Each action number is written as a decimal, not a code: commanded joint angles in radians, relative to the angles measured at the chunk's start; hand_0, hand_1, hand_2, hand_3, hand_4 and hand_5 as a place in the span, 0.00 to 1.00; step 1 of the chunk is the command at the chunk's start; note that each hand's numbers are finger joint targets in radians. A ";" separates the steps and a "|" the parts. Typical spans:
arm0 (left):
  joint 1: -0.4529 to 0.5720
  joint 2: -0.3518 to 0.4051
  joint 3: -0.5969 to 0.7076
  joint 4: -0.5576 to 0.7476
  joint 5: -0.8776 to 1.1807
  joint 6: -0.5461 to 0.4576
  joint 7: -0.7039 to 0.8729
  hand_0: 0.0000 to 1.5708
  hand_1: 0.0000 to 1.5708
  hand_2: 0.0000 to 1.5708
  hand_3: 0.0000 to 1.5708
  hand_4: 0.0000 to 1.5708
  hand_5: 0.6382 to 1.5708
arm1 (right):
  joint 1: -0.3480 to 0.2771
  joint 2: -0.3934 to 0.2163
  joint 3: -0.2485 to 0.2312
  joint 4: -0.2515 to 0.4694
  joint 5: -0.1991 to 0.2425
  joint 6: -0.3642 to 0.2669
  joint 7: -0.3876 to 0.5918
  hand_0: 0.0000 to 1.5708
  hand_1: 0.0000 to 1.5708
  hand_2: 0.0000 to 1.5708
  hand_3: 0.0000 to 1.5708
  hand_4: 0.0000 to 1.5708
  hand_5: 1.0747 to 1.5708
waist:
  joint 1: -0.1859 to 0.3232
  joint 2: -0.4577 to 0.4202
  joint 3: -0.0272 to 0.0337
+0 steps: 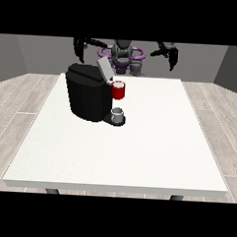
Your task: Insert the coffee pod into the coffee machine and close the lid
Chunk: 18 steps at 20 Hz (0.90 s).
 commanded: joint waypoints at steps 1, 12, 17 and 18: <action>0.016 0.013 -0.018 -0.124 0.032 -0.037 0.065 0.00 0.00 0.00 0.00 0.23 1.00 | -0.011 -0.042 -0.058 0.089 -0.034 0.022 -0.045 0.00 0.00 0.00 0.00 0.09 1.00 | 0.048 0.048 0.0005; 0.173 0.000 -0.093 -0.379 0.072 0.015 0.094 0.00 0.00 0.00 0.00 0.22 1.00 | -0.157 -0.033 0.004 0.155 -0.005 0.027 -0.055 0.00 0.00 0.00 0.00 0.00 1.00 | 0.005 0.138 0.0000; 0.241 0.047 -0.068 -0.402 0.096 -0.002 0.053 0.00 0.00 0.00 0.00 0.23 1.00 | -0.164 0.019 0.073 0.144 0.030 0.026 -0.073 0.00 0.00 0.00 0.00 0.00 1.00 | -0.034 0.161 -0.0002; 0.193 0.060 -0.052 -0.423 0.122 -0.009 0.141 0.00 0.00 0.00 0.00 0.24 1.00 | -0.211 0.024 0.077 0.149 0.035 0.009 -0.041 0.00 0.00 0.00 0.00 0.05 1.00 | -0.029 0.159 -0.0002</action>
